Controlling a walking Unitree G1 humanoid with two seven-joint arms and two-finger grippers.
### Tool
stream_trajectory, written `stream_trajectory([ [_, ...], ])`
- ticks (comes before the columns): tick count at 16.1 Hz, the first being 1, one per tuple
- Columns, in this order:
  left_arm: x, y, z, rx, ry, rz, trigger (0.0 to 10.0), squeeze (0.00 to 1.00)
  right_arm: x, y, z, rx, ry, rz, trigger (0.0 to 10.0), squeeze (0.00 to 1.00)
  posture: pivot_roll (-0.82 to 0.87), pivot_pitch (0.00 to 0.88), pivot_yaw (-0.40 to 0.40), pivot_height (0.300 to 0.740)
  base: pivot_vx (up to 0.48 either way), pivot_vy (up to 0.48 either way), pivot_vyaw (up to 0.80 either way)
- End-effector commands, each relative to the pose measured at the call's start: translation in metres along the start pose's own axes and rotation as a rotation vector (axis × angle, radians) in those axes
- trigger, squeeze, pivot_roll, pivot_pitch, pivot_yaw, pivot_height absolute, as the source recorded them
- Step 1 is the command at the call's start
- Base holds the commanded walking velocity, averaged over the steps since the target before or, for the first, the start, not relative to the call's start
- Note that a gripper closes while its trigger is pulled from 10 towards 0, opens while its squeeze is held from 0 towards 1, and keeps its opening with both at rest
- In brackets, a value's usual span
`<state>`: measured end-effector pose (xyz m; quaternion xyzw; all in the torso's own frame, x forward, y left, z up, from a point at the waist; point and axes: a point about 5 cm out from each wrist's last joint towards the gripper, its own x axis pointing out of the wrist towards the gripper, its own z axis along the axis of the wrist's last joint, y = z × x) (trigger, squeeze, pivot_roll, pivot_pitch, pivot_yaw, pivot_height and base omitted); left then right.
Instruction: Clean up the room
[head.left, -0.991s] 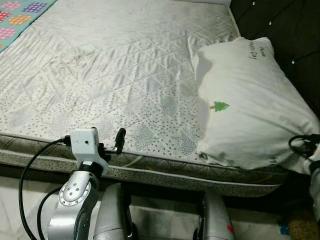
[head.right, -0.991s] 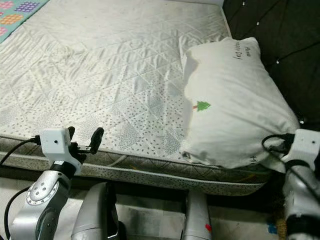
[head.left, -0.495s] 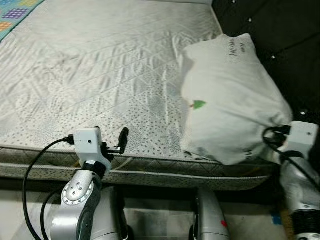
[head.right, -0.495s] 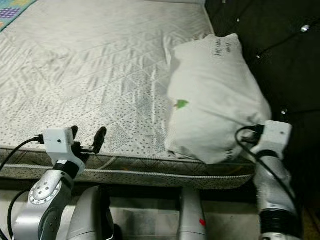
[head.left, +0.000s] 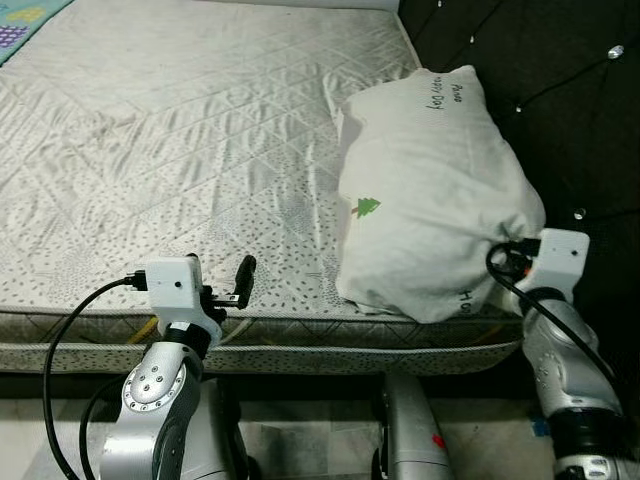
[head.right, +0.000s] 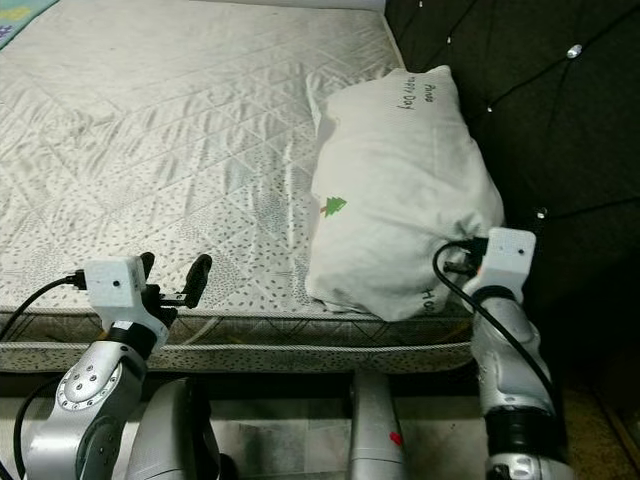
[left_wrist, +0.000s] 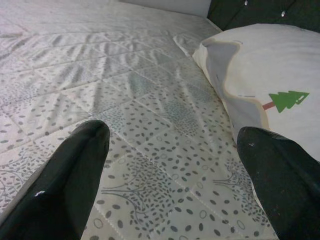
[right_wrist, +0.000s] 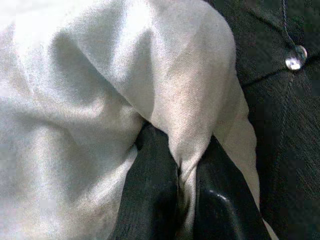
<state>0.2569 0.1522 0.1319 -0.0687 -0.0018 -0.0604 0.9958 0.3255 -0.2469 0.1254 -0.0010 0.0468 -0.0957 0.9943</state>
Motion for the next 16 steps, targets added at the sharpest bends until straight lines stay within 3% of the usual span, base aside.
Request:
stream_trajectory([
  [1, -0.003, 0.002, -0.001, 0.009, 0.003, 0.019, 10.0, 0.00, 0.005, 0.014, 0.013, 0.003, -0.040, 0.044, 10.0, 0.00, -0.02, 0.110, -0.056, 0.566, 0.000, 0.000, 0.00],
  [5, -0.003, 0.002, -0.001, 0.012, 0.001, 0.023, 10.0, 0.00, 0.014, 0.027, 0.025, 0.024, -0.070, 0.048, 10.0, 0.00, -0.02, 0.113, -0.054, 0.609, 0.000, 0.000, 0.00],
  [12, -0.006, 0.002, 0.000, 0.015, 0.005, 0.029, 10.0, 0.00, 0.022, 0.031, 0.026, 0.027, -0.052, 0.055, 10.0, 0.00, 0.00, 0.121, -0.057, 0.664, 0.000, 0.000, 0.00],
  [13, -0.007, 0.003, 0.000, 0.016, 0.004, 0.030, 10.0, 0.00, 0.020, 0.032, 0.022, 0.037, -0.043, 0.055, 10.0, 0.89, 0.00, 0.122, -0.059, 0.664, 0.000, 0.000, 0.00],
  [14, -0.007, 0.003, 0.000, 0.016, 0.004, 0.031, 10.0, 0.00, 0.019, 0.033, 0.019, 0.049, -0.042, 0.048, 10.0, 1.00, 0.00, 0.122, -0.059, 0.664, 0.000, 0.000, 0.00],
  [16, -0.007, 0.003, 0.000, 0.018, 0.004, 0.031, 10.0, 0.00, 0.017, 0.033, 0.021, 0.057, -0.070, 0.030, 10.0, 1.00, 0.01, 0.120, -0.059, 0.664, 0.000, 0.000, 0.00],
])
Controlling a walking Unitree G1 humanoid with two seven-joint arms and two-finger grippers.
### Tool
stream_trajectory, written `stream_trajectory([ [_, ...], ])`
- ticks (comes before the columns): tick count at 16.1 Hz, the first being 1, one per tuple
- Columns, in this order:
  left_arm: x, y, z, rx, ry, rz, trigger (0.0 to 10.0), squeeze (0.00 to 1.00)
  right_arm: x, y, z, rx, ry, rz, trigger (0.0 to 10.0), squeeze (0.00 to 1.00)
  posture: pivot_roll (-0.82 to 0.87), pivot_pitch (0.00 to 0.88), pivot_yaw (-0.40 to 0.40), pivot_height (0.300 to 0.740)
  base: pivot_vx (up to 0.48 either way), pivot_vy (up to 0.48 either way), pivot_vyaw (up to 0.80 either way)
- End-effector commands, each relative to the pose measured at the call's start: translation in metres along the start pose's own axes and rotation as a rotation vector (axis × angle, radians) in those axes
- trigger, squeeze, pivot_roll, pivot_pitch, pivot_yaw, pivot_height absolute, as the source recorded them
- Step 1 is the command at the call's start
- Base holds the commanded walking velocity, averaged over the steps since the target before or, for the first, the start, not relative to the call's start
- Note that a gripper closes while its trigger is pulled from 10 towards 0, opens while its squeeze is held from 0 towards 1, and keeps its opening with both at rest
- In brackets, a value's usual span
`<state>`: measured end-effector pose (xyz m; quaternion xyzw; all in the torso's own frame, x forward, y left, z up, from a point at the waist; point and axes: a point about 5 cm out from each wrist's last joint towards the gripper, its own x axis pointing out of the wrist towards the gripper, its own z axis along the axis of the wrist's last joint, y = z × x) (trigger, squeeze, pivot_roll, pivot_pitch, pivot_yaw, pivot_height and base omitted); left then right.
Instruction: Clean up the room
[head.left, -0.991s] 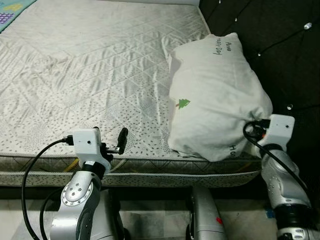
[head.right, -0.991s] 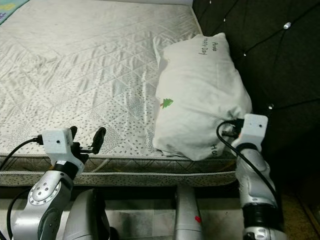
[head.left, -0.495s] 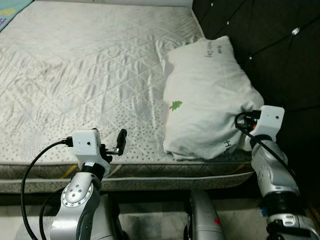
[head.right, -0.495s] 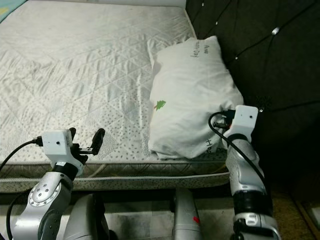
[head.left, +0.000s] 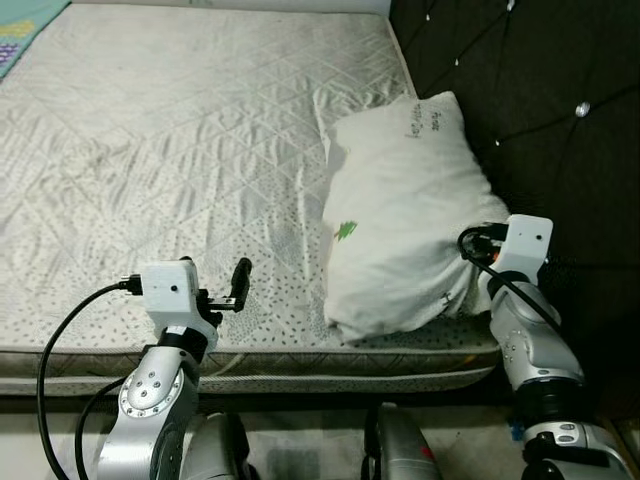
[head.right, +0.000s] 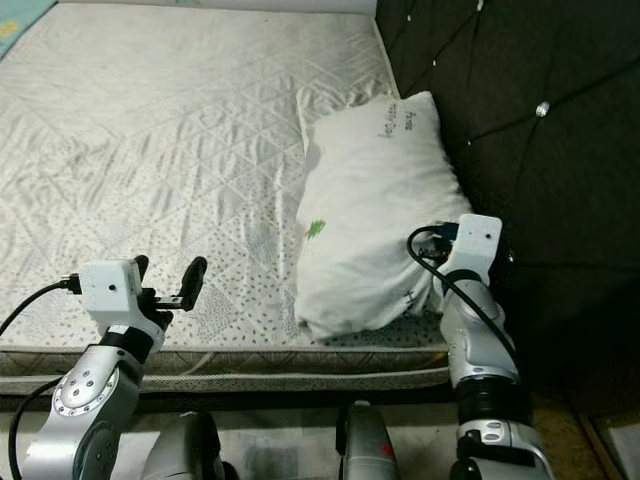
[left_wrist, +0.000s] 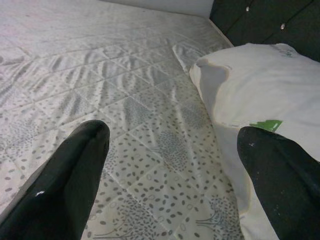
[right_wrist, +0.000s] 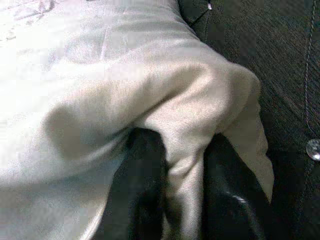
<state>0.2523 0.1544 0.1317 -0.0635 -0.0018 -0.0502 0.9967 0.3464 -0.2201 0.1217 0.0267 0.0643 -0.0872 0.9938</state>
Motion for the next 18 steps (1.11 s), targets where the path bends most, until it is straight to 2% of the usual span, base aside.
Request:
stream_trajectory([
  [1, -0.003, 0.002, 0.000, 0.009, 0.006, 0.011, 10.0, 0.00, 0.001, 0.005, 0.023, 0.011, -0.112, 0.016, 10.0, 1.00, 0.01, 0.120, -0.059, 0.664, 0.000, 0.000, 0.00],
  [5, -0.002, 0.003, 0.001, 0.011, 0.002, 0.011, 10.0, 0.00, 0.000, 0.004, 0.023, -0.001, -0.121, 0.001, 10.0, 1.00, 0.01, 0.111, -0.061, 0.664, 0.000, 0.000, 0.00],
  [10, -0.001, 0.003, 0.002, 0.013, 0.000, 0.013, 10.0, 0.00, -0.001, -0.008, 0.025, -0.092, -0.120, -0.099, 10.0, 1.00, 0.01, 0.099, -0.063, 0.664, 0.000, 0.000, 0.00],
  [13, 0.000, 0.003, 0.001, 0.011, 0.000, 0.011, 10.0, 0.00, -0.008, -0.011, 0.026, -0.084, -0.139, -0.100, 10.0, 1.00, 0.01, 0.095, -0.060, 0.664, 0.000, 0.000, 0.00],
  [15, 0.001, 0.001, 0.001, 0.007, -0.001, 0.005, 10.0, 0.00, -0.013, -0.004, 0.033, -0.056, -0.184, -0.074, 10.0, 1.00, 0.00, 0.095, -0.055, 0.664, 0.000, 0.000, 0.00],
  [18, 0.002, -0.001, 0.001, 0.003, -0.003, -0.001, 10.0, 0.00, -0.014, 0.015, 0.039, -0.052, -0.220, 0.000, 10.0, 1.00, 0.00, 0.094, -0.053, 0.664, 0.000, 0.000, 0.00],
])
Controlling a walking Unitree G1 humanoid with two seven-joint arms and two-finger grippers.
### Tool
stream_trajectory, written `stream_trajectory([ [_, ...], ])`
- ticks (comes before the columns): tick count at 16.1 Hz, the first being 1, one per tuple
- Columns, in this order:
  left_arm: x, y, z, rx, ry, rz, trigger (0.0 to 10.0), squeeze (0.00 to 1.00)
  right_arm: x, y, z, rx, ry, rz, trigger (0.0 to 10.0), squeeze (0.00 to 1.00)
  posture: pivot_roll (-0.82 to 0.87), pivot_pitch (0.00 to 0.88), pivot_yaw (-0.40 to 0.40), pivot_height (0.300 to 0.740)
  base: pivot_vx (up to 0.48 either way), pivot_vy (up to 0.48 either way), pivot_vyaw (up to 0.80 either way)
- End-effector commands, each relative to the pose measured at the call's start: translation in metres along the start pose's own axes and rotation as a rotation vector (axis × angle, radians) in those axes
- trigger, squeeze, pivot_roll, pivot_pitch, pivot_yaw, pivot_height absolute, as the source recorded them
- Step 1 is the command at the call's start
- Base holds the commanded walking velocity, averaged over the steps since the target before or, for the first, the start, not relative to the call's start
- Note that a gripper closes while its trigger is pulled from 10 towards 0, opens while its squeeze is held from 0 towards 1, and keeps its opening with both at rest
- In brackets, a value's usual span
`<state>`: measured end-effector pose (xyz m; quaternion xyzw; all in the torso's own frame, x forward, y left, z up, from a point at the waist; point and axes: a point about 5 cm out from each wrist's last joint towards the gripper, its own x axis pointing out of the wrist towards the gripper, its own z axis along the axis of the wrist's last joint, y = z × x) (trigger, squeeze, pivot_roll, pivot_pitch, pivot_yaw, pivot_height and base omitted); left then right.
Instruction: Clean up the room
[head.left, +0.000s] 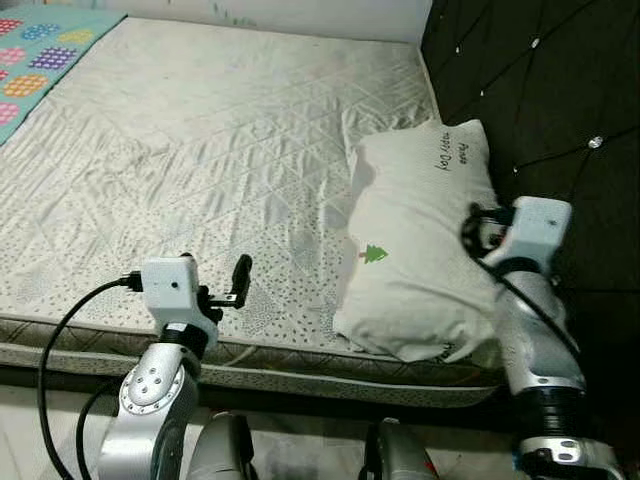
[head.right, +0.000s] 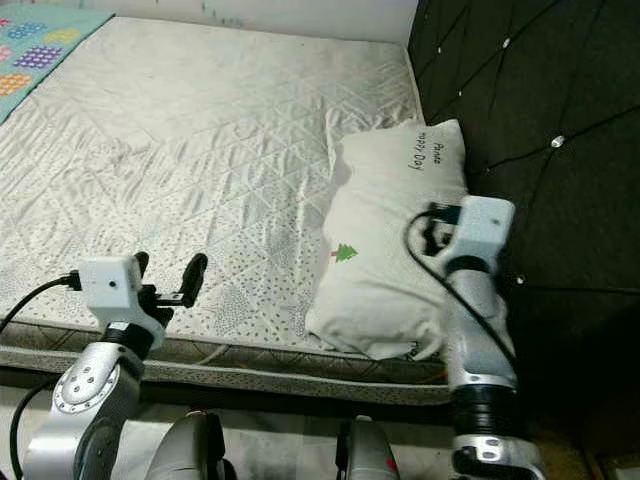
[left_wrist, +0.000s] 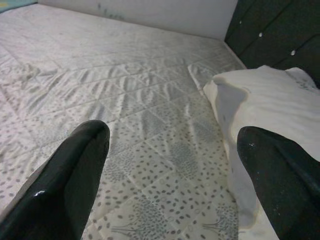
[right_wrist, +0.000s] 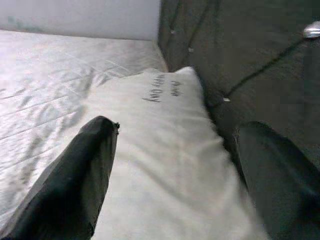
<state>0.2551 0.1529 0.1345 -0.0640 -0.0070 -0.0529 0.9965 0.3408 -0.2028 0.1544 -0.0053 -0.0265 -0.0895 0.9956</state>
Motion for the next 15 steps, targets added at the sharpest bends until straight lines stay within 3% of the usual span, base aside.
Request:
stream_trajectory([
  [1, -0.001, -0.001, 0.000, 0.002, 0.003, 0.004, 10.0, 0.00, 0.003, 0.010, 0.002, -0.001, -0.007, 0.029, 10.0, 1.00, 0.01, 0.100, -0.055, 0.664, 0.000, 0.000, 0.00],
  [5, -0.010, 0.002, 0.000, 0.006, 0.014, 0.024, 10.0, 0.00, 0.011, 0.032, -0.024, -0.011, 0.141, 0.075, 10.0, 1.00, 0.05, 0.133, -0.065, 0.664, 0.000, 0.000, 0.00],
  [10, -0.018, 0.002, 0.000, 0.006, 0.030, 0.038, 10.0, 0.00, 0.005, 0.050, -0.078, -0.081, 0.512, 0.147, 10.0, 1.00, 0.07, 0.171, -0.083, 0.664, 0.000, 0.000, 0.00],
  [15, -0.014, 0.001, 0.000, 0.005, 0.027, 0.043, 10.0, 0.00, 0.002, 0.047, -0.090, -0.131, 0.584, 0.165, 10.0, 1.00, 0.06, 0.151, -0.085, 0.664, 0.000, 0.000, 0.00],
])
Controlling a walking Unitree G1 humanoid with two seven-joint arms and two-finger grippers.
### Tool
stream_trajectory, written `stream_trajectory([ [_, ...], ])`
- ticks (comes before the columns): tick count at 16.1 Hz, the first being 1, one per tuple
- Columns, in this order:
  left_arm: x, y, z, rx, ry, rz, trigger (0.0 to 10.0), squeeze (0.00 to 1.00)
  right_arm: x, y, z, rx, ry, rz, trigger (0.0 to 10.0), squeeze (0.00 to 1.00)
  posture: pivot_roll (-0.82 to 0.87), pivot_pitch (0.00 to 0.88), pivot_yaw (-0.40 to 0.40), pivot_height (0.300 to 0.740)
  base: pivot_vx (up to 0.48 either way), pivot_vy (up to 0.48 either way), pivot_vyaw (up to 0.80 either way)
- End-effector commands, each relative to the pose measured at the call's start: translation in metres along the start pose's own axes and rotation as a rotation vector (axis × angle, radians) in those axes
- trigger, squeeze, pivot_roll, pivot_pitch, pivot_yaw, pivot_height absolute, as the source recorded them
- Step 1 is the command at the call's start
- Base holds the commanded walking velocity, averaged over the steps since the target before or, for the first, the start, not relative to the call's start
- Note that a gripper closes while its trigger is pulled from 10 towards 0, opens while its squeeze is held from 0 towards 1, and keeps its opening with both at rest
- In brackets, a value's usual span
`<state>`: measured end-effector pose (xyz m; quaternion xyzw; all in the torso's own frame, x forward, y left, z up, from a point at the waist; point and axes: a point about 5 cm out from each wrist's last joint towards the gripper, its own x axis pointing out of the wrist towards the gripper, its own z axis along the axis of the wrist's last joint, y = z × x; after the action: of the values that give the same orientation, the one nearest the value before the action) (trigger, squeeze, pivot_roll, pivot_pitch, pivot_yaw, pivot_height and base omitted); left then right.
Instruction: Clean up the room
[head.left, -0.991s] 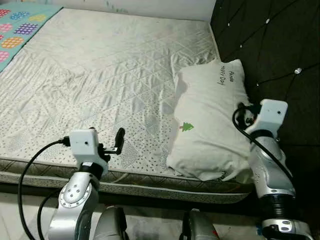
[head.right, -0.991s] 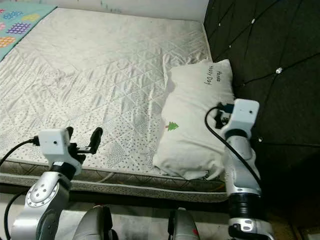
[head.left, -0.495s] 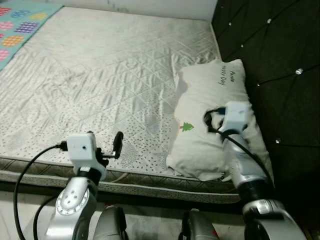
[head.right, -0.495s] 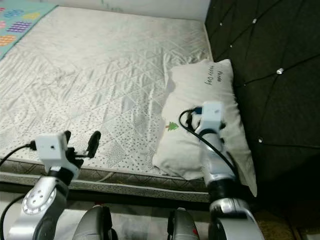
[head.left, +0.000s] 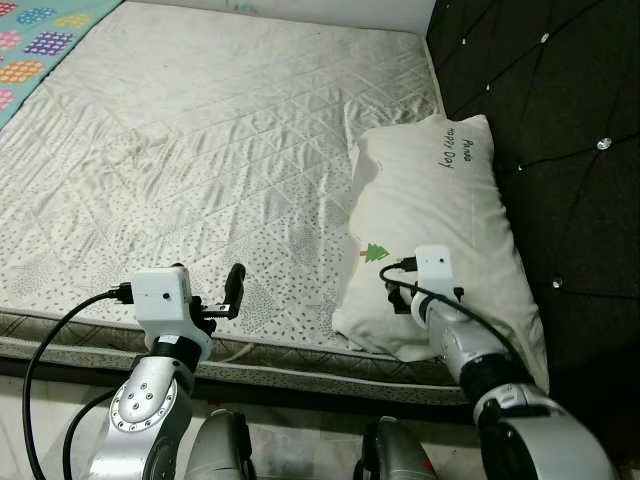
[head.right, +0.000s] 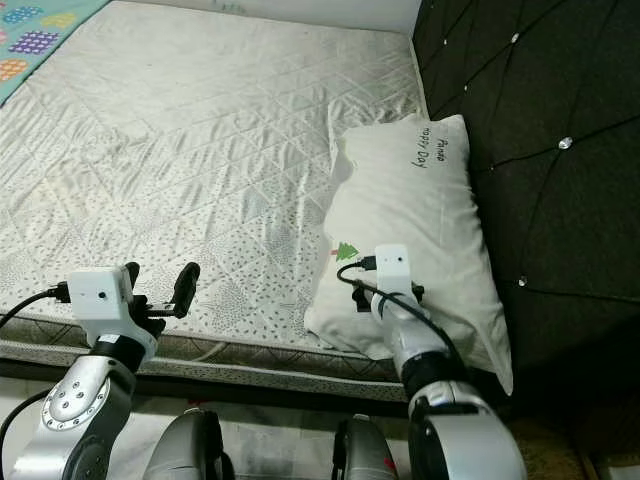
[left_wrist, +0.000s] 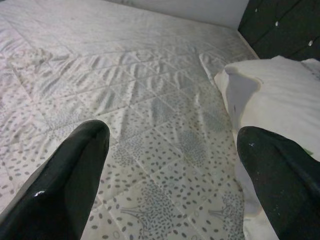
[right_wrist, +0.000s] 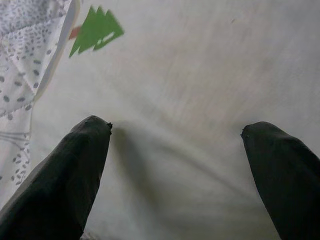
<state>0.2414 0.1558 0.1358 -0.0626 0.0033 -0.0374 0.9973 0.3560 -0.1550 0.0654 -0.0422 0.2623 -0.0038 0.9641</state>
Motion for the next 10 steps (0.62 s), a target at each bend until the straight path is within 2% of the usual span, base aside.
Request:
stream_trajectory([
  [1, 0.000, 0.000, -0.001, 0.002, 0.006, 0.009, 10.0, 0.00, 0.000, -0.004, -0.001, 0.003, 0.008, -0.010, 10.0, 1.00, 0.06, 0.148, -0.084, 0.664, 0.000, 0.000, 0.00],
  [4, 0.010, 0.001, 0.004, 0.005, -0.021, 0.006, 10.0, 0.00, 0.000, -0.005, 0.017, 0.055, -0.084, -0.011, 10.0, 1.00, 0.05, 0.110, -0.081, 0.664, 0.000, 0.000, 0.00],
  [5, 0.013, 0.002, 0.006, 0.008, -0.032, 0.009, 10.0, 0.00, -0.002, -0.006, 0.030, 0.099, -0.170, -0.006, 10.0, 1.00, 0.05, 0.100, -0.082, 0.664, 0.000, 0.000, 0.00],
  [6, 0.015, 0.003, 0.009, 0.012, -0.046, 0.013, 10.0, 0.00, -0.005, -0.006, 0.045, 0.120, -0.268, 0.014, 10.0, 0.00, 0.05, 0.089, -0.082, 0.664, 0.000, 0.000, 0.00],
  [7, 0.018, 0.006, 0.014, 0.017, -0.067, 0.020, 10.0, 0.00, -0.012, -0.007, 0.060, 0.147, -0.374, 0.044, 10.0, 0.00, 0.05, 0.078, -0.082, 0.664, 0.000, 0.000, 0.00],
  [10, 0.025, 0.008, 0.025, 0.032, -0.112, 0.032, 10.0, 0.00, -0.026, -0.014, 0.077, 0.153, -0.534, 0.048, 10.0, 0.00, 0.04, 0.055, -0.075, 0.664, 0.000, 0.000, 0.00],
])
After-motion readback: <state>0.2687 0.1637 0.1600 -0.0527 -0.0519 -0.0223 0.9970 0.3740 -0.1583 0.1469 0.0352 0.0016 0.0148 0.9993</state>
